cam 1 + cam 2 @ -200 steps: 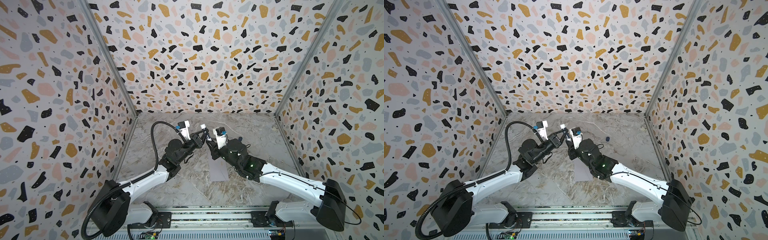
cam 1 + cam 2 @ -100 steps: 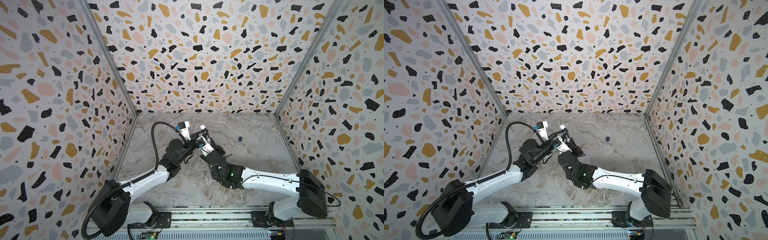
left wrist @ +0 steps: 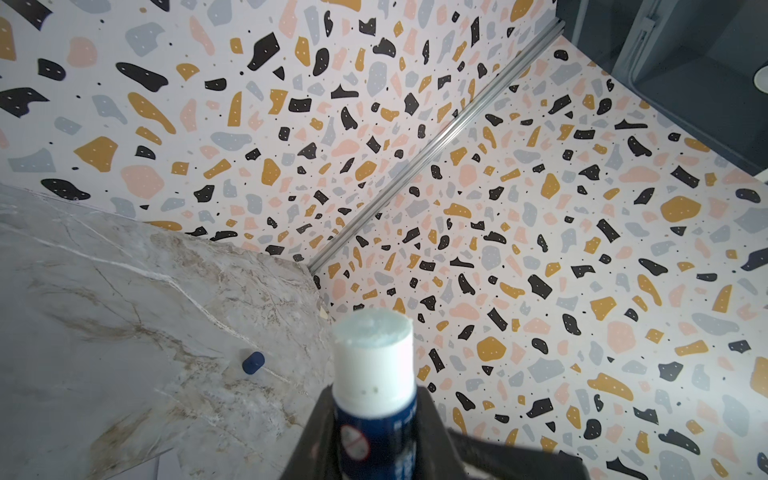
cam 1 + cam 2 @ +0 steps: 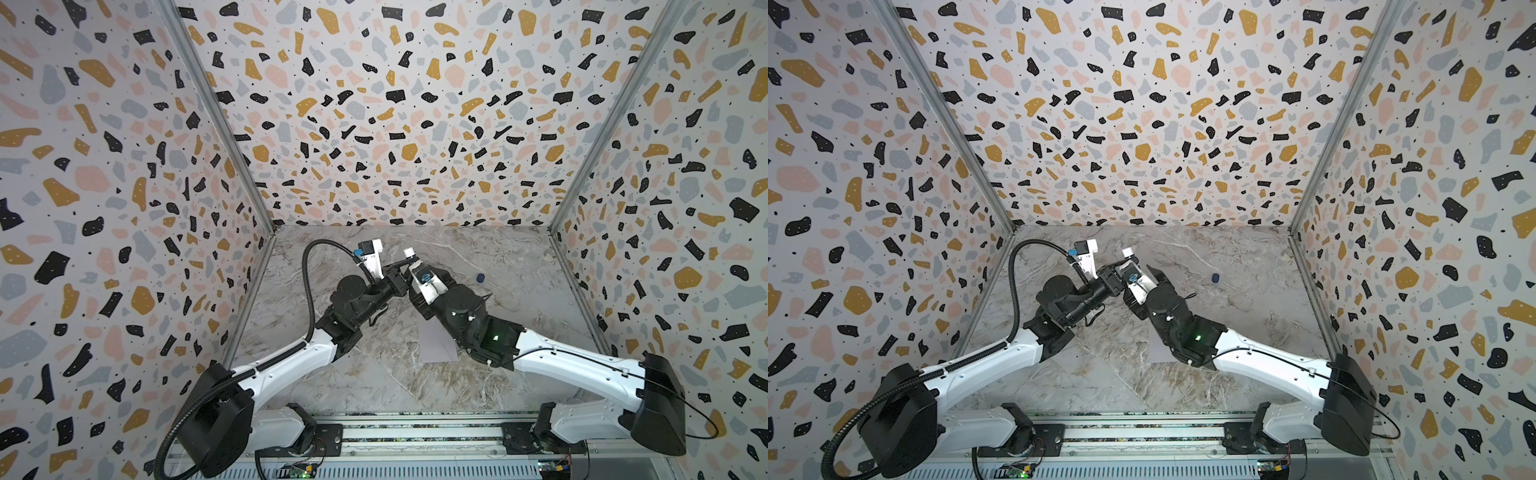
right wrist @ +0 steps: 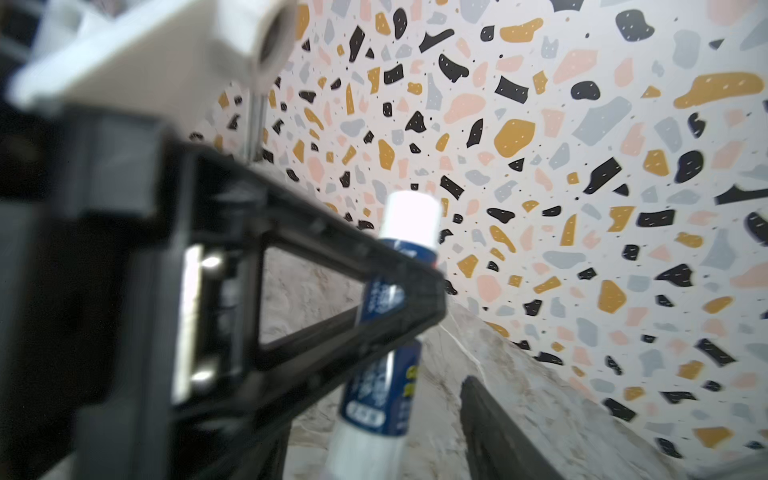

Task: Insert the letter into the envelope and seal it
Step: 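Draw the right gripper back from the glue stick, leaving it in the left gripper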

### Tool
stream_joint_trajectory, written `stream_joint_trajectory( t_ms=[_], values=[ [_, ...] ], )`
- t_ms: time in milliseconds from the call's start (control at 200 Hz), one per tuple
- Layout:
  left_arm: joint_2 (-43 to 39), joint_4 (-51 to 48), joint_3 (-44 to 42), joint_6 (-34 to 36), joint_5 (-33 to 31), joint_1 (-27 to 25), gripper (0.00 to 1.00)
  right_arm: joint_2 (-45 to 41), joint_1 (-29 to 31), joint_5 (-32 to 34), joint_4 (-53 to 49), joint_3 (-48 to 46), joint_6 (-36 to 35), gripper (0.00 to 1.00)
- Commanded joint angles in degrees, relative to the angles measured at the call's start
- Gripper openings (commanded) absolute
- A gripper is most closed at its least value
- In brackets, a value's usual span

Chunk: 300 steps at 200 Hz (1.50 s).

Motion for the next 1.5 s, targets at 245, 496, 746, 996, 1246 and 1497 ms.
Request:
stream_joint_trajectory(
  t_ms=[245, 496, 746, 996, 1246, 1497],
  values=[
    [-3.5, -0.7, 2.0, 3.5, 3.7, -0.3, 0.0, -9.6, -16.1, -45.3, 12.0, -8.0, 25.0, 0.99],
    [-4.0, 4.2, 1.0, 2.2, 6.6, 0.1, 0.0, -8.3, -26.0, -61.1, 27.1, -14.8, 43.4, 0.99],
    [-3.4, 8.6, 0.3, 0.0, 8.0, 0.1, 0.0, 0.2, -29.4, -70.5, 55.7, -19.7, 66.2, 0.94],
    [-3.3, 9.3, 0.0, 0.0, 8.2, 0.6, 0.0, 5.1, -29.3, -71.9, 65.9, -20.4, 72.8, 0.94],
    [-3.3, 9.4, -0.2, 0.0, 8.1, 1.1, 0.0, 2.7, -29.2, -70.9, 56.1, -20.4, 67.4, 1.0],
    [-3.2, 9.7, -0.4, 0.0, 7.7, 1.1, 0.0, 0.4, -29.2, -69.6, 49.3, -19.8, 63.5, 0.99]
  ],
)
